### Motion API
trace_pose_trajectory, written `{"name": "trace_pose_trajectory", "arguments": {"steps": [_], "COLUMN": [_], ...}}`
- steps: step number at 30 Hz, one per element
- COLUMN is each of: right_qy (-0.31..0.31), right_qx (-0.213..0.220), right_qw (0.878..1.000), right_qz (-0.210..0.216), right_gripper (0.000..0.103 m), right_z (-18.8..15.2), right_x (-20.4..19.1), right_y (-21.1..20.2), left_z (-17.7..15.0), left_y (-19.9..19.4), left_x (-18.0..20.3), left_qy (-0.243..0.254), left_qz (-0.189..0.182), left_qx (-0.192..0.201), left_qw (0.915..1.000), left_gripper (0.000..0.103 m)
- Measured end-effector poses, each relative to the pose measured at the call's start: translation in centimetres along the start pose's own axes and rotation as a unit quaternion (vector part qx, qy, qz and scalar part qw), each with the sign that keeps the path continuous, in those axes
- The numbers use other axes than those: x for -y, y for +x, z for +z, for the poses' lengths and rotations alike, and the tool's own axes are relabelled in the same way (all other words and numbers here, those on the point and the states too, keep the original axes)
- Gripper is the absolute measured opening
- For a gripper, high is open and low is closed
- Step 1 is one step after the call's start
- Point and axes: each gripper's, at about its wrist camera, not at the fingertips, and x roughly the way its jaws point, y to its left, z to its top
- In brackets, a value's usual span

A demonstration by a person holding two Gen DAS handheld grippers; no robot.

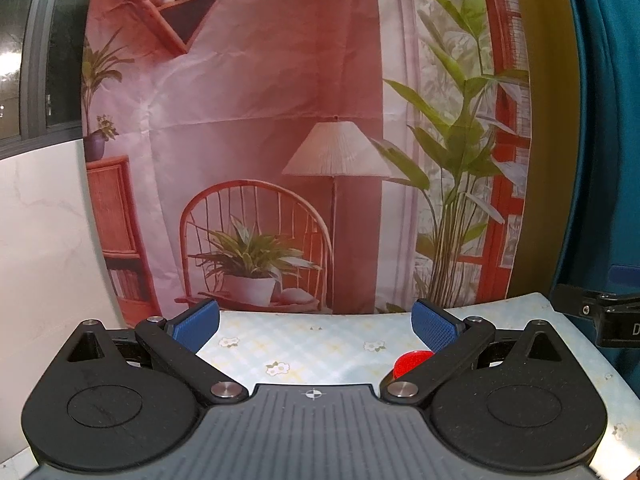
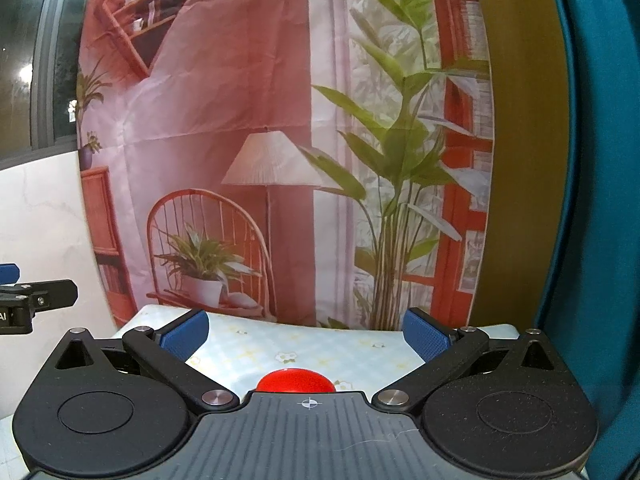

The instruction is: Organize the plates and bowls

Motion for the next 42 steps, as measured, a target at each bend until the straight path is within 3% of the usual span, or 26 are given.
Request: {"name": "trace_pose_trajectory", "arguments": {"steps": [42], "right_qy": [0.009], "right_qx": [0.005], "right_qw": [1.0], "right_qz": [-0.002], "right_gripper": [0.103], "right_z": [0.03], "right_x": [0.04], "right_y": [-0.54], "left_z": [-0.24], "left_y": [0.22], "left_x": [-0.4], "left_qy": [-0.004], "left_qz": [-0.014], "left_qx": [-0.013], "left_qw": [0.9998], "left_gripper": [0.103]}}
